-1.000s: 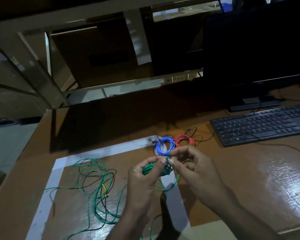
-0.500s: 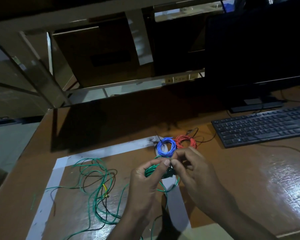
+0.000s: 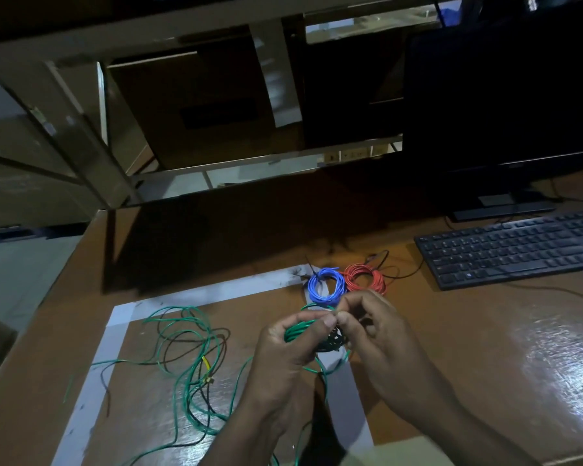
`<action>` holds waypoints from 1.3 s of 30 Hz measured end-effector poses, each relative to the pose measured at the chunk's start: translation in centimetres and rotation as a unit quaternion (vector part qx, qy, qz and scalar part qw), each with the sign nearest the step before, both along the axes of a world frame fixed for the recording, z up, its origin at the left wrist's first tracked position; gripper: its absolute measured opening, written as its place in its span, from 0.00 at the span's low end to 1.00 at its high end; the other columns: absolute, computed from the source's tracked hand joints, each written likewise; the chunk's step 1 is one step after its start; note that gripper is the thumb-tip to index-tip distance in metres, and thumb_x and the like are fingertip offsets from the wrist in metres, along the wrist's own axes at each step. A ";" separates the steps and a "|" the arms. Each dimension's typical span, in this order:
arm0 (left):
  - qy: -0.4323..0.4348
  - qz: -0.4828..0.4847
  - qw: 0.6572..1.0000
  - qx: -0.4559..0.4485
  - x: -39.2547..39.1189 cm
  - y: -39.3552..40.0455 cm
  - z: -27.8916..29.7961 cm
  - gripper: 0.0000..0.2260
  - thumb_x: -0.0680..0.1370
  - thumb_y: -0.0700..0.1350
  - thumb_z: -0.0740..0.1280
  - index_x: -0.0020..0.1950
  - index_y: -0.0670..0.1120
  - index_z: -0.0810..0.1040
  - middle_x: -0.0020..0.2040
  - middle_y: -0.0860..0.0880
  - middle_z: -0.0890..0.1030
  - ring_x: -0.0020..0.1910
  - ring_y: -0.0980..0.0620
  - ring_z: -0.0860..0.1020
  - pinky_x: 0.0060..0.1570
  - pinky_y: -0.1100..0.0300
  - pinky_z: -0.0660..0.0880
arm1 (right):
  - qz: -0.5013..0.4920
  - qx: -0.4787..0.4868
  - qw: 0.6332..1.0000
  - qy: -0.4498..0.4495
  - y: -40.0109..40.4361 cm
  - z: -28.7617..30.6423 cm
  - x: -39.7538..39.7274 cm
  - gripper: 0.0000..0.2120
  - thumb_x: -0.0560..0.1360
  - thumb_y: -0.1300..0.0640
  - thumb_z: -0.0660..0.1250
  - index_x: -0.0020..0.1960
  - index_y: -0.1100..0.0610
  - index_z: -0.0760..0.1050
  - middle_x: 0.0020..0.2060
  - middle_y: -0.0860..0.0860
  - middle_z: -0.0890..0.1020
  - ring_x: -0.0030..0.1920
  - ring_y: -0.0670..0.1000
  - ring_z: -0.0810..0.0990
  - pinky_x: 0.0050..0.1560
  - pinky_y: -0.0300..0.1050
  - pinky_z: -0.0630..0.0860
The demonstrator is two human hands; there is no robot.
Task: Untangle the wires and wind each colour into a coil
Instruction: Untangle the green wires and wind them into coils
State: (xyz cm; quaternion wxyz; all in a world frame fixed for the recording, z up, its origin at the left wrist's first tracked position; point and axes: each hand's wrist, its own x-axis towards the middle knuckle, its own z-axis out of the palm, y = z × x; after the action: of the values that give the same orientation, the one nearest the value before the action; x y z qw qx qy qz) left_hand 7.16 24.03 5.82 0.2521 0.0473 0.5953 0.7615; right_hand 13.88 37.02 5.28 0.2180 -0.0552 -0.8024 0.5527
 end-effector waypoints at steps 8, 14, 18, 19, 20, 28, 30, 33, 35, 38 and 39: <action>-0.005 0.028 1.000 -0.003 -0.4 -0.1 -0.2 0.06 0.70 0.40 0.75 0.46 0.41 0.85 0.37 0.48 0.84 0.32 0.58 0.79 0.31 0.68 0.73 | -0.041 -0.009 0.999 -0.016 -0.6 0.6 0.8 0.09 0.84 0.53 0.58 0.48 0.54 0.72 0.40 0.51 0.75 0.40 0.49 0.77 0.42 0.37 0.73; 0.005 -0.037 0.999 0.019 0.6 0.0 -0.8 0.09 0.76 0.34 0.70 0.56 0.33 0.82 0.30 0.53 0.81 0.27 0.62 0.76 0.30 0.71 0.72 | -0.018 -0.282 0.958 -0.050 0.2 0.8 -0.4 0.11 0.86 0.57 0.56 0.53 0.66 0.69 0.33 0.46 0.80 0.28 0.48 0.68 0.28 0.41 0.67; 0.040 -0.002 0.999 0.005 -0.3 -0.2 -0.9 0.13 0.72 0.37 0.74 0.56 0.39 0.83 0.41 0.46 0.85 0.34 0.59 0.80 0.33 0.71 0.73 | -0.015 -0.340 0.939 -0.038 -0.2 1.0 -0.5 0.09 0.86 0.60 0.54 0.48 0.60 0.67 0.34 0.51 0.76 0.29 0.48 0.69 0.28 0.40 0.71; 0.045 0.005 0.999 -0.002 -0.6 -0.3 -1.0 0.14 0.71 0.40 0.76 0.55 0.41 0.83 0.42 0.45 0.85 0.37 0.56 0.81 0.35 0.69 0.75 | -0.018 -0.338 0.940 -0.038 -0.4 0.8 -0.5 0.09 0.86 0.61 0.54 0.47 0.59 0.66 0.33 0.51 0.73 0.29 0.49 0.69 0.28 0.41 0.72; 0.043 0.006 0.999 -0.007 -0.9 -0.2 -1.0 0.14 0.70 0.42 0.77 0.55 0.42 0.84 0.44 0.43 0.86 0.39 0.54 0.82 0.37 0.67 0.76 | -0.018 -0.331 0.943 -0.038 -0.6 0.7 -0.4 0.10 0.86 0.61 0.53 0.46 0.59 0.66 0.32 0.51 0.71 0.29 0.50 0.69 0.29 0.41 0.73; -0.021 -0.023 0.999 -0.017 -1.4 -0.5 -1.7 0.15 0.69 0.47 0.76 0.54 0.44 0.83 0.31 0.56 0.77 0.27 0.61 0.67 0.29 0.65 0.62 | -0.028 -0.350 0.936 -0.018 -0.3 1.0 -0.4 0.09 0.86 0.61 0.53 0.47 0.58 0.66 0.32 0.49 0.71 0.30 0.48 0.70 0.31 0.42 0.75; -0.017 -0.028 0.999 -0.023 -1.9 -0.6 -1.7 0.16 0.70 0.48 0.76 0.56 0.44 0.82 0.30 0.56 0.76 0.25 0.61 0.68 0.28 0.66 0.62 | -0.018 -0.327 0.945 -0.019 -0.7 1.0 -0.1 0.08 0.85 0.60 0.54 0.48 0.60 0.66 0.31 0.49 0.71 0.29 0.49 0.71 0.31 0.41 0.76; -0.014 -0.039 0.999 -0.029 -2.1 -0.2 -1.6 0.11 0.75 0.45 0.73 0.56 0.44 0.81 0.28 0.56 0.77 0.24 0.62 0.71 0.26 0.69 0.65 | -0.014 -0.323 0.946 -0.028 -0.2 0.8 -0.3 0.07 0.85 0.62 0.54 0.48 0.60 0.67 0.32 0.50 0.72 0.30 0.48 0.72 0.32 0.41 0.76; -0.032 -0.042 0.998 -0.035 -2.1 0.0 -1.7 0.07 0.79 0.43 0.70 0.56 0.44 0.81 0.27 0.57 0.77 0.23 0.63 0.71 0.26 0.69 0.64 | -0.004 -0.326 0.944 -0.047 0.6 0.4 -1.0 0.06 0.85 0.61 0.56 0.49 0.59 0.68 0.35 0.51 0.75 0.32 0.48 0.74 0.35 0.42 0.77; -0.079 -0.034 0.996 -0.026 -2.4 -0.1 -2.1 0.05 0.80 0.46 0.70 0.54 0.48 0.81 0.28 0.57 0.73 0.27 0.61 0.67 0.30 0.64 0.60 | -0.004 -0.284 0.956 -0.080 1.6 -0.3 -2.0 0.05 0.83 0.55 0.61 0.55 0.56 0.70 0.47 0.54 0.81 0.43 0.52 0.78 0.39 0.39 0.78; -0.099 -0.022 0.995 -0.019 -2.8 -0.3 -2.5 0.05 0.79 0.48 0.71 0.53 0.49 0.82 0.29 0.56 0.71 0.28 0.60 0.66 0.31 0.63 0.60 | -0.013 -0.259 0.961 -0.097 1.8 -0.6 -2.1 0.08 0.82 0.52 0.64 0.58 0.54 0.70 0.51 0.53 0.81 0.46 0.51 0.79 0.38 0.36 0.78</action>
State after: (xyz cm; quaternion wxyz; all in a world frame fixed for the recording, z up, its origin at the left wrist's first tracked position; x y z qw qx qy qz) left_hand 4.35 23.72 3.36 0.3275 -0.0202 0.5807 0.7451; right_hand 11.77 38.78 4.71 0.1246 -0.1735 -0.6484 0.7308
